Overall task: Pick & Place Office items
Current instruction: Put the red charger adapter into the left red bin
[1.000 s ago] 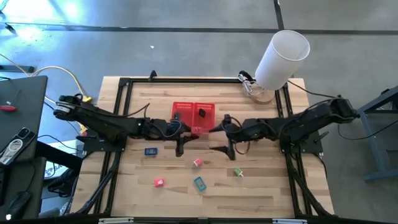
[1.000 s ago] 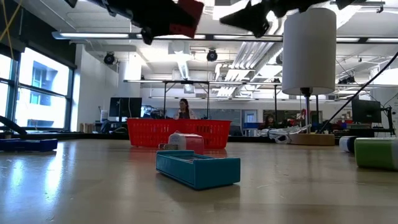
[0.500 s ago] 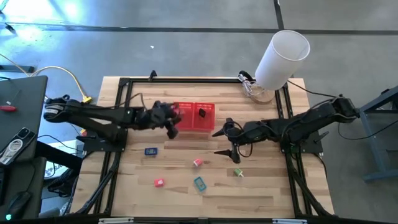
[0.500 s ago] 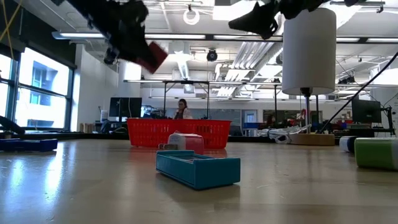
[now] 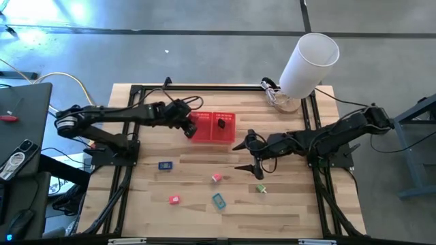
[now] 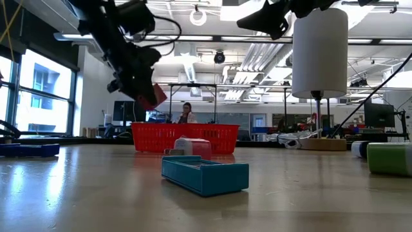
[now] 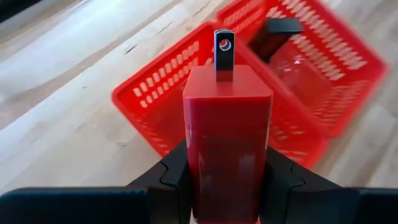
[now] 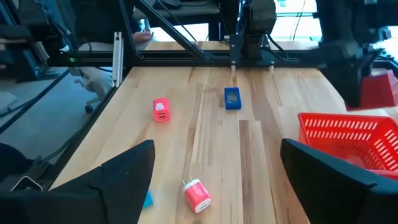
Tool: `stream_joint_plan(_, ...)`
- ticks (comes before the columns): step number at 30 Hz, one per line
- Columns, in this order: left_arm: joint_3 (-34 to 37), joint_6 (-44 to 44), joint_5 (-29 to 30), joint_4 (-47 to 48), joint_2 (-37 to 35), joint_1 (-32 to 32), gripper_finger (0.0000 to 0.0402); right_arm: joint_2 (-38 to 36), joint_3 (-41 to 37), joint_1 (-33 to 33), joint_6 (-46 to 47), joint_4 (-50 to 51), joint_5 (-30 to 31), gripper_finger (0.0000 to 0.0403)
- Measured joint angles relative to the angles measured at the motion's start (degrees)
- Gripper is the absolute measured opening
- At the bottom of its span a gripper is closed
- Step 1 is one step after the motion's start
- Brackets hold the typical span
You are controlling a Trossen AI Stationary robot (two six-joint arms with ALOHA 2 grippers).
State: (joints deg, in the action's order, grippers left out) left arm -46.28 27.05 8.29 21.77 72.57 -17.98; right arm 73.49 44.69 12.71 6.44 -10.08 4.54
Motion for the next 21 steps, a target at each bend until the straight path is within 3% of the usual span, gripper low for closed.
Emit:
stream_joint_plan(7, -2.08, -1.06, -2.71, -0.07, 5.15, -0.79, 0.011, 0.02, 0.0, -0.88, -0.04, -1.35, 1.35, 0.0334)
stream_joint_plan(15, -9.4, -3.06, -2.09, 8.44, 11.96, -1.24, 0.011, 0.02, 0.0, -1.32, 0.98, -1.36, 0.89, 0.0334)
stream_joint_plan(21, -10.4, -2.85, -2.59, 9.35, 16.69, -2.9, 0.0111, 0.02, 0.0, -1.38, 1.03, -1.29, 0.9, 0.0334)
